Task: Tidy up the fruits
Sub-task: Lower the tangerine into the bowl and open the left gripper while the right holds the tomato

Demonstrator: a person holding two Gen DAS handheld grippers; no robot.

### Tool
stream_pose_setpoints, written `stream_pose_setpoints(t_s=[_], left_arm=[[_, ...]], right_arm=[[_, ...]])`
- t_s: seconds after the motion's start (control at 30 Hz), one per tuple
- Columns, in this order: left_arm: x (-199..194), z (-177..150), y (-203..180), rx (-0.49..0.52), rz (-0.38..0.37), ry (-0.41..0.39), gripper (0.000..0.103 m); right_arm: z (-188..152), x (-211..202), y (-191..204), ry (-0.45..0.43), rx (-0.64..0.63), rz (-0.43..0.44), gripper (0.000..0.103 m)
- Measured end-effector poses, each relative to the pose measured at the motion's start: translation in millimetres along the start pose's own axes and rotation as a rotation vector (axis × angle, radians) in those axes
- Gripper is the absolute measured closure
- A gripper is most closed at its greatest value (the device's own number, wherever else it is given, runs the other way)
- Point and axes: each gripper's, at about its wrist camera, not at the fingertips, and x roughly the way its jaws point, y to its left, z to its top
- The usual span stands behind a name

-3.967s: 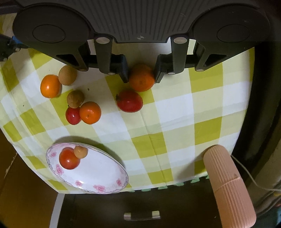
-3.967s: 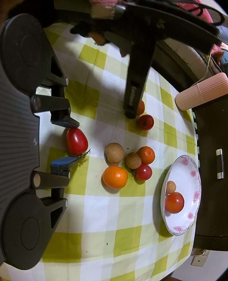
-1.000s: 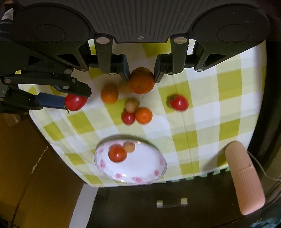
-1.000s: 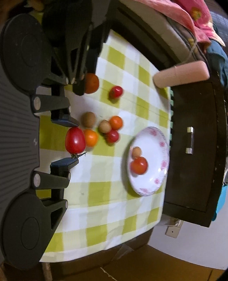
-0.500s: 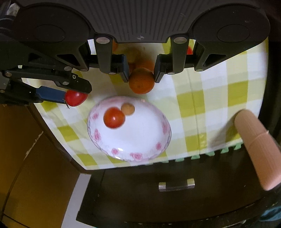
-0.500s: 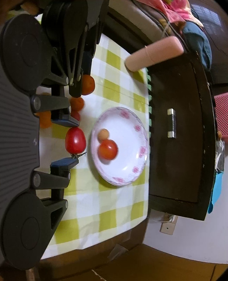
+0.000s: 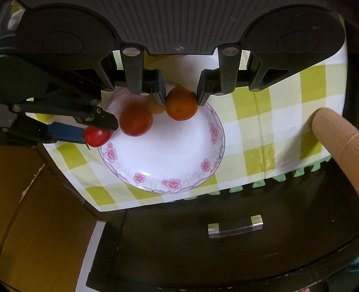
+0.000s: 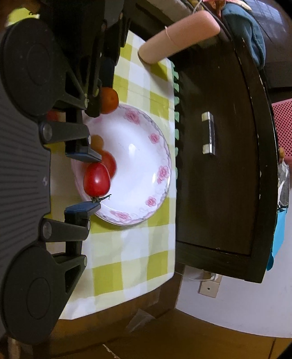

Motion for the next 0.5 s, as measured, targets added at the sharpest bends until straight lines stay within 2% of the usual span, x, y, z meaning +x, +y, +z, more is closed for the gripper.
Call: stream_pose_setpoints(t_s=[0.5], left_arm=[[21,6,6,-0.003,0.026,0.001,0.066]], right_arm=[[14,33,-5,0.0,-0.012,0.003,0.066]])
